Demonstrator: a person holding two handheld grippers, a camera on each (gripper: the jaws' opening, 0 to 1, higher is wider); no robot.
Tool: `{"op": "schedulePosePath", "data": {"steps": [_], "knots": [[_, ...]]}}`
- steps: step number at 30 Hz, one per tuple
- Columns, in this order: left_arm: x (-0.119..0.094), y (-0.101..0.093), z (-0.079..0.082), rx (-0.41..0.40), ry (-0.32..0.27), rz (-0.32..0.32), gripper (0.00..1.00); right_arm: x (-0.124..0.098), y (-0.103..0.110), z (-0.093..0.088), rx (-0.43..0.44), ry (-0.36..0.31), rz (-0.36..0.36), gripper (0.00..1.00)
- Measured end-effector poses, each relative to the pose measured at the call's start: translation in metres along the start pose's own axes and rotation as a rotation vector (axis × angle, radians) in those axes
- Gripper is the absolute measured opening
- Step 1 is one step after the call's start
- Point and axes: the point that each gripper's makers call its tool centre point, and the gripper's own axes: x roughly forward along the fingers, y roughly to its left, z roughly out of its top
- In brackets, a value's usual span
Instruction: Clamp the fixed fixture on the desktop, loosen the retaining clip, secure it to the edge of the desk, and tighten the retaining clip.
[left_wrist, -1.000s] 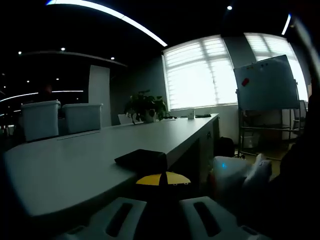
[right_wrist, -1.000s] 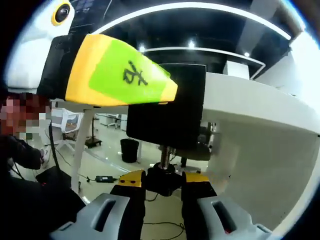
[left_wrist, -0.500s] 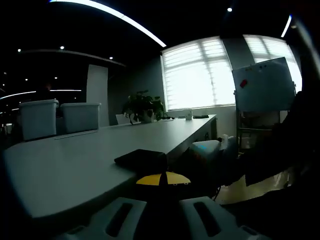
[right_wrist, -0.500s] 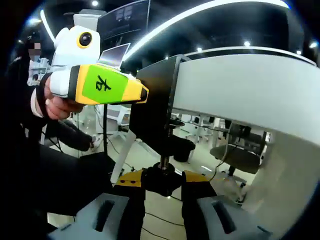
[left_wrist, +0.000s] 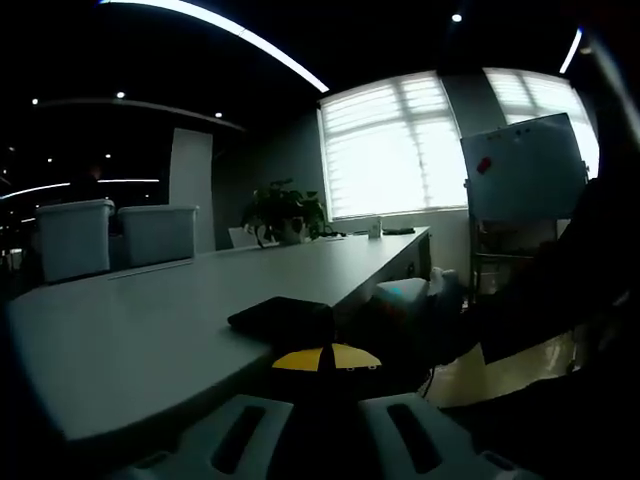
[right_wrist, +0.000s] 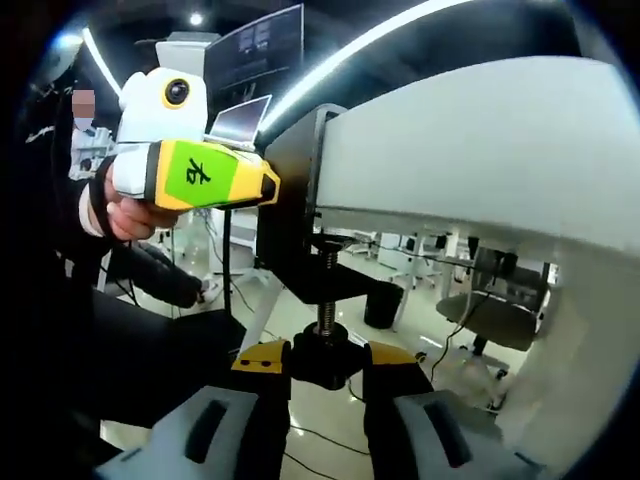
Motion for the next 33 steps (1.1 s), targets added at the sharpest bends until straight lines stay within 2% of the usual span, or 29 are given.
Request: {"op": "schedulePosePath", "data": {"steps": [4,6,9,11,13,16,20,22,23,25,27,29,33], "knots": [[0.0,0.0,0.0,-0.013,-0.006,0.002,0.01,-0.003,-0.002,-0.004,0.021,0.02,-0.094,0.25],[0.0,0.0,0.0,-0.015,-0.008,0.003,0.01,-0.003,0.002,-0.007,0.035,0.024,-0.115,0.26],[0.0,0.0,0.0,-0.017,-0.01,0.0,0.01,-0.007,0.0,-0.008,0.145,-0.033,-0.244,0.29],[0.0,0.0,0.0,-0.019,-0.011,-0.003,0.01,-0.008,-0.007,-0.02,0.087,0.014,-0.316,0.29],[0.0,0.0,0.0,-0.021,-0.013,-0.006,0.01,-0.01,-0.01,-0.028,0.096,0.044,-0.39,0.34],[0.0,0.0,0.001,-0.025,-0.016,-0.009,0.01,-0.014,-0.008,-0.022,0.108,0.006,-0.503,0.37],[0.0,0.0,0.001,-0.033,-0.023,-0.01,0.01,-0.018,-0.005,-0.017,0.104,-0.001,-0.651,0.43],[0.0,0.0,0.001,-0.031,-0.025,-0.011,0.01,-0.015,-0.004,-0.01,0.062,0.002,-0.677,0.45],[0.0,0.0,0.001,-0.034,-0.027,-0.012,0.01,-0.016,-0.007,-0.006,0.083,-0.013,-0.721,0.46],[0.0,0.0,0.001,-0.036,-0.029,-0.011,0.01,-0.013,-0.01,-0.002,0.12,-0.04,-0.765,0.48],[0.0,0.0,0.001,-0.037,-0.029,-0.01,0.01,-0.014,-0.012,-0.002,0.118,-0.029,-0.826,0.49],[0.0,-0.001,0.001,-0.031,-0.027,-0.011,0.01,-0.017,-0.016,0.003,0.106,-0.045,-0.889,0.5],[0.001,-0.001,0.001,-0.03,-0.027,-0.012,0.01,-0.017,-0.021,0.001,0.161,-0.045,-0.938,0.5]]}}
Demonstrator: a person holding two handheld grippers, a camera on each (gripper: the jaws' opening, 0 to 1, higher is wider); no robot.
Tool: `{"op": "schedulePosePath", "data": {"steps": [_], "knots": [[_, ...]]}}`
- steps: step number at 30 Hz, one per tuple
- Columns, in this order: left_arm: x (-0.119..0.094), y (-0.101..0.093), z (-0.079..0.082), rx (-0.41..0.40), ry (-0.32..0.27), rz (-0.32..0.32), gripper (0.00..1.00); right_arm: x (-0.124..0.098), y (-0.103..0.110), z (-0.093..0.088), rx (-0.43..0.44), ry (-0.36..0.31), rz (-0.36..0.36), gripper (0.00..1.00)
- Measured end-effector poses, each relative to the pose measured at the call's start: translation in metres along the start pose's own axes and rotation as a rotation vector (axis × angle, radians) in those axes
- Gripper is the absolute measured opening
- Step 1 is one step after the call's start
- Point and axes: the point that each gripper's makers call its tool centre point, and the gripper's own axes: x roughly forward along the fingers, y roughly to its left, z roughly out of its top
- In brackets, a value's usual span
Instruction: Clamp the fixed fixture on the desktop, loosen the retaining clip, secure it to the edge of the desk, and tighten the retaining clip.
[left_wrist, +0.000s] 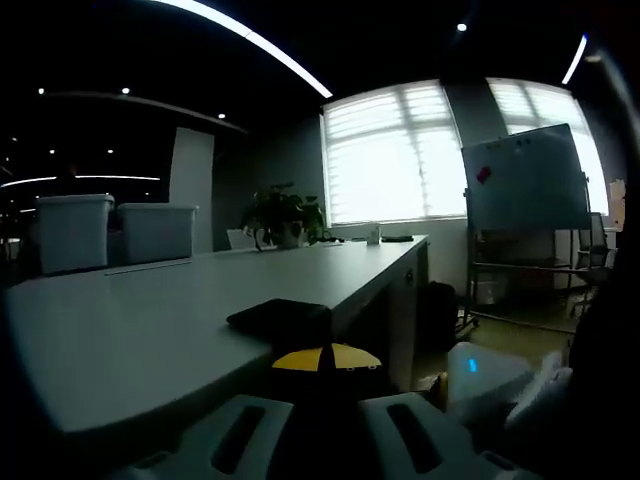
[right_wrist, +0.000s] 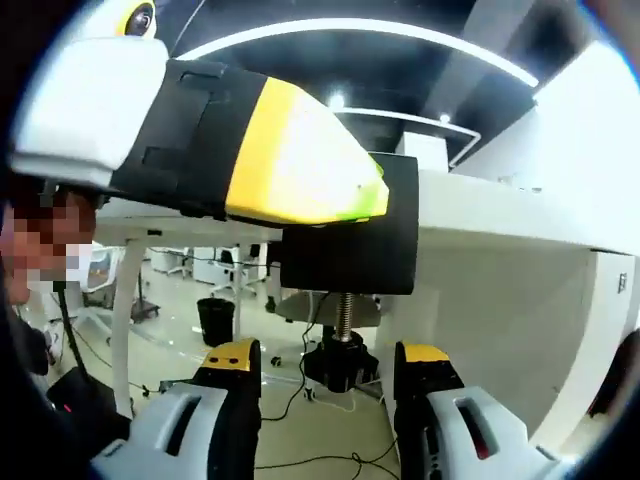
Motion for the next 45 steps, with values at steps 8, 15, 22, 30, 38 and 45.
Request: {"op": "schedulePosePath", "data": {"steps": [8,15,22,30,38,45], "knots": [[0.0,0.0,0.0,0.0,-0.004,0.0,0.01,0.001,-0.007,-0.007,-0.001,0.045,-0.033,0.27],[-0.001,0.0,0.0,0.007,-0.004,0.003,0.01,0.004,-0.006,-0.007,-0.002,0.059,-0.023,0.26],[-0.002,0.002,0.001,-0.017,-0.008,-0.004,0.01,0.003,0.005,-0.008,0.005,0.103,0.243,0.26],[-0.001,0.0,0.0,-0.003,0.0,-0.006,0.01,0.002,0.01,-0.008,-0.107,0.083,0.592,0.26],[-0.001,0.0,0.0,0.01,0.005,-0.011,0.01,0.0,0.015,-0.006,-0.146,0.045,0.828,0.26],[-0.001,0.0,-0.001,0.02,0.019,-0.02,0.01,-0.005,0.022,-0.004,-0.149,0.036,0.91,0.26]]}}
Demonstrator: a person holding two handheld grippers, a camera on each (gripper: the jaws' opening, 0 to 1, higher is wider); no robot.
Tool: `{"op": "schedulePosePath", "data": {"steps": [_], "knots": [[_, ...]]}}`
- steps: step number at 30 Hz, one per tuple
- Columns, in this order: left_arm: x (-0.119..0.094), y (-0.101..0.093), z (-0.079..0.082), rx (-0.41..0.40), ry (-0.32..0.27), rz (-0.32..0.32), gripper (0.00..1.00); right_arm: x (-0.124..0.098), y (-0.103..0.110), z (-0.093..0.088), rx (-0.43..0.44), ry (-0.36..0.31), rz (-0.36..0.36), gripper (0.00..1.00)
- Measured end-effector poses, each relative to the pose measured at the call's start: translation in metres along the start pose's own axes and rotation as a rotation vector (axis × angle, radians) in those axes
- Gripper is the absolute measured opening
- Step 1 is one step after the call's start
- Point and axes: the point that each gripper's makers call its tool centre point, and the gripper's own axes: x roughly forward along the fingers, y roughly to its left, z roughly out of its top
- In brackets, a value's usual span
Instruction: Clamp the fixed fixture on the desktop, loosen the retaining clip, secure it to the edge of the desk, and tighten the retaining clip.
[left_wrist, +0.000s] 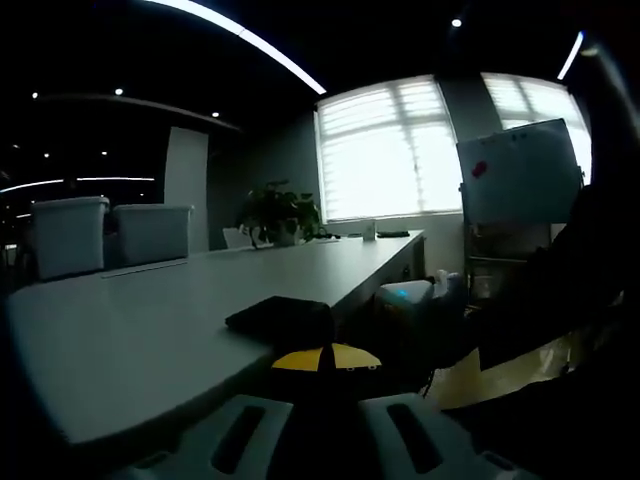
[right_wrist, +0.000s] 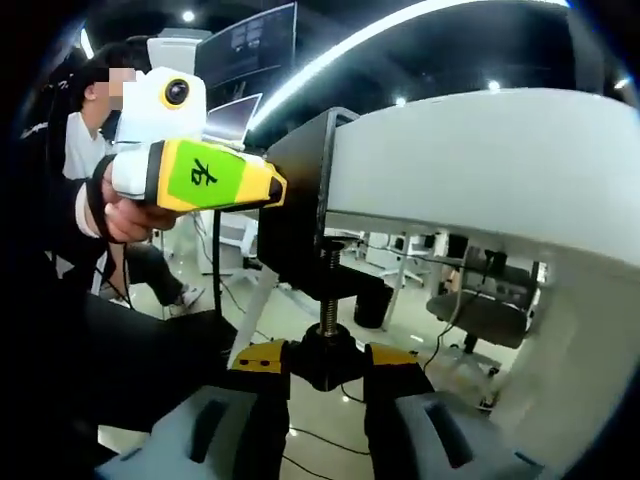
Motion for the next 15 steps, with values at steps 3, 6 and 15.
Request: {"op": "schedulePosePath", "data": {"steps": [3,6,15], "knots": [[0.0,0.0,-0.001,-0.001,0.002,0.0,0.01,0.002,0.001,0.001,-0.02,0.01,-0.015,0.26],[0.0,0.001,-0.001,-0.001,0.003,0.001,0.01,0.003,0.0,-0.003,-0.067,0.036,-0.054,0.29],[-0.001,0.001,-0.001,-0.017,-0.004,-0.008,0.01,-0.019,-0.014,-0.014,-0.006,0.048,-0.356,0.42]]}}
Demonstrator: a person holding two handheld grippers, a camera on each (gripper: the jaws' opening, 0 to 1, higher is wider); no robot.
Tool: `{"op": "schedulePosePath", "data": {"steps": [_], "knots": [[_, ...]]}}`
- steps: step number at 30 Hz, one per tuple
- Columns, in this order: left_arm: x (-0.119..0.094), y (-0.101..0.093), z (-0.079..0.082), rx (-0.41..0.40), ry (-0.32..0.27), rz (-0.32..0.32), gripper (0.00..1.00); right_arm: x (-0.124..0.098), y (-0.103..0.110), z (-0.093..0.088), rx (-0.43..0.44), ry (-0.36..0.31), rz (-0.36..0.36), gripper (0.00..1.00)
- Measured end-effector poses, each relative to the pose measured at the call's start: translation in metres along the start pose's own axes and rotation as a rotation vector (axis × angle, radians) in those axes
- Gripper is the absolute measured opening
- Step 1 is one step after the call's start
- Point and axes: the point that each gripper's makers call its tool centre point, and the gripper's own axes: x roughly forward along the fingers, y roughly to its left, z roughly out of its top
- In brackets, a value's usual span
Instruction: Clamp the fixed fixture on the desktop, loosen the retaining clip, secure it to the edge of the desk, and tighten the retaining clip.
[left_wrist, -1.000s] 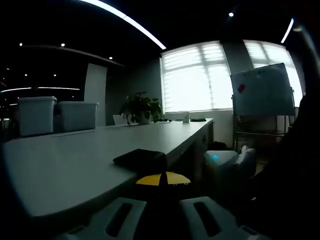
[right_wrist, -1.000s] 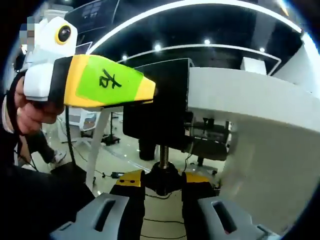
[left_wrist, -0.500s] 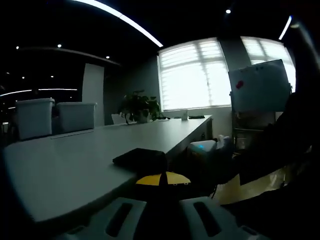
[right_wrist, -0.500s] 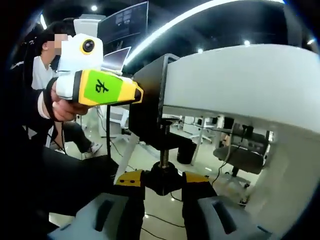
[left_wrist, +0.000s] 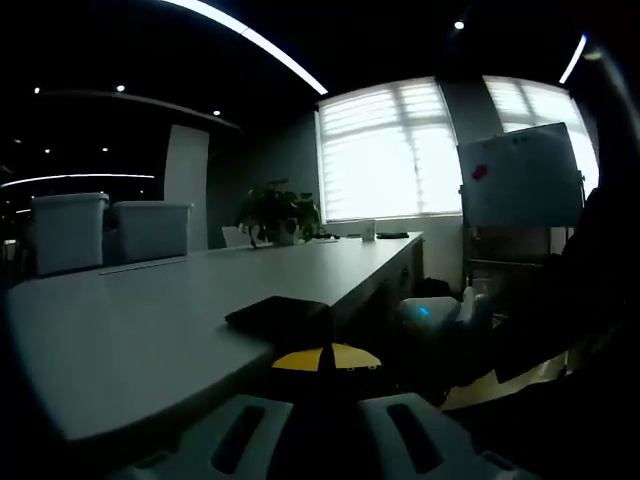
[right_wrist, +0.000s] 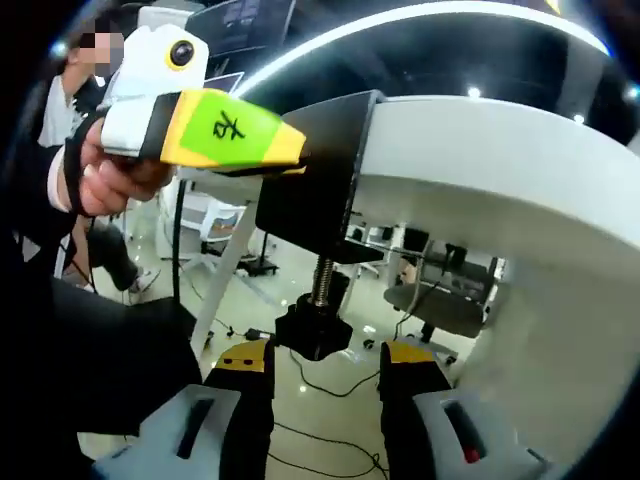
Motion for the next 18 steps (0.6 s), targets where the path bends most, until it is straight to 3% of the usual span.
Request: {"op": "schedulePosePath", "data": {"steps": [4,8,11,14,18], "knots": [[0.0,0.0,0.0,-0.004,-0.002,-0.002,0.01,-0.006,-0.003,-0.007,-0.001,0.039,-0.159,0.43],[0.0,0.0,0.0,-0.008,-0.005,-0.001,0.01,-0.009,0.001,-0.004,0.085,-0.001,-0.318,0.43],[0.0,-0.001,0.0,-0.004,-0.006,0.0,0.01,-0.001,0.006,0.003,0.065,0.009,-0.363,0.43],[0.0,-0.001,0.0,-0.004,-0.01,0.001,0.01,0.002,0.001,0.006,0.129,-0.006,-0.447,0.44],[0.001,-0.001,0.0,0.008,-0.005,0.001,0.01,0.014,0.006,0.008,0.07,0.018,-0.441,0.43]]}}
